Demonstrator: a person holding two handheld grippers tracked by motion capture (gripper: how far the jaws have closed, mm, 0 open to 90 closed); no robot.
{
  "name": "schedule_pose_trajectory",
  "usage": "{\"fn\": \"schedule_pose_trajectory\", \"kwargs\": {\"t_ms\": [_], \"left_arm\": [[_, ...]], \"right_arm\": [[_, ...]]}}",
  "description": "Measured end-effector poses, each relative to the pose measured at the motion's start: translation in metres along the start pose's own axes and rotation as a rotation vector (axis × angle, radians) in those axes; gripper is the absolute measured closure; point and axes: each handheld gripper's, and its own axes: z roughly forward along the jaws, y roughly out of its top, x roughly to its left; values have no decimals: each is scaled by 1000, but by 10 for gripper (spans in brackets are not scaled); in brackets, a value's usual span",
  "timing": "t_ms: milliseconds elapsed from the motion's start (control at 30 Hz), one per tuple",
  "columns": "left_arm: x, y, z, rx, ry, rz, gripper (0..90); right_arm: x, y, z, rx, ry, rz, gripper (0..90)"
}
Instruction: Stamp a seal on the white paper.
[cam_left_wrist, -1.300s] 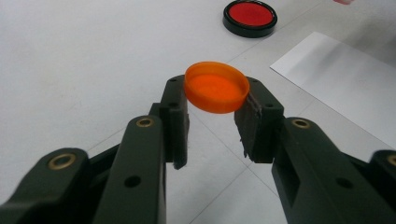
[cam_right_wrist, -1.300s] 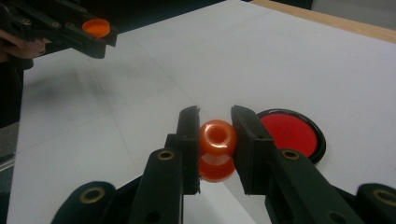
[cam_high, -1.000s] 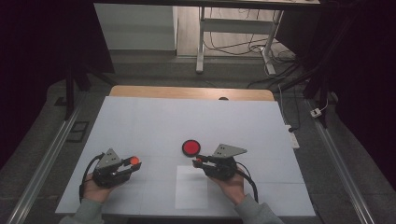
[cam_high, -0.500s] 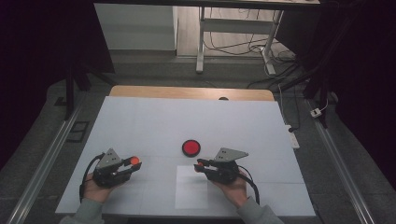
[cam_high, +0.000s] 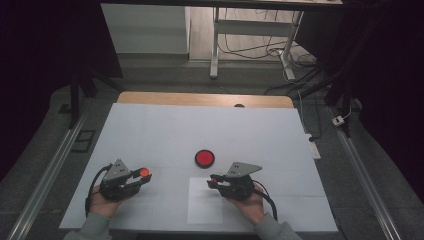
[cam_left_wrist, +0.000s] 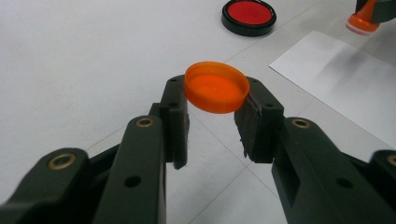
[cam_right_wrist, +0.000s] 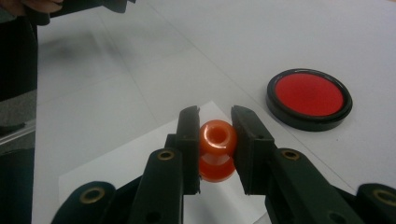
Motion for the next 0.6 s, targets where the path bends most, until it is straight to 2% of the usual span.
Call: {"fn": "schedule_pose_trajectory", "kwargs": {"t_ms": [367,600], "left_arm": [[0,0,0,1,-1,0,654],[0,0,0,2,-2,1,654]], "right_arm": [[3,-3,4,38,-3,-22,723],[7,-5,10,63,12,-43,724]]}}
